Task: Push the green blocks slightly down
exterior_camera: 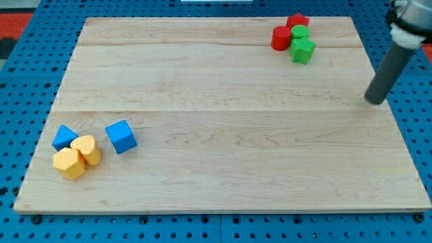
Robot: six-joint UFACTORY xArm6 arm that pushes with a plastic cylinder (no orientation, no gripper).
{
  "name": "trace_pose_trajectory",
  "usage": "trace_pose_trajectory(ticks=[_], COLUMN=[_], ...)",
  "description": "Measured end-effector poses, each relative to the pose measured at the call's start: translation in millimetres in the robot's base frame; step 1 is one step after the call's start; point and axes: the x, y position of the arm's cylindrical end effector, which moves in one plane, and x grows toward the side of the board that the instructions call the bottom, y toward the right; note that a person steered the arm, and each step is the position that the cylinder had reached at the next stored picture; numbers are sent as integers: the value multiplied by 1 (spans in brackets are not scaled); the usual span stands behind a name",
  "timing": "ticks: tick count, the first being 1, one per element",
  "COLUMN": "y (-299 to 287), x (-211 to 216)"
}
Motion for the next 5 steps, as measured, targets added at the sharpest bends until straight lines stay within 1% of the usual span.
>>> trace_pose_trajectory(ticks=[1, 2, 4, 5], y=[21, 12, -117, -158], x=[-86, -131, -167, -154])
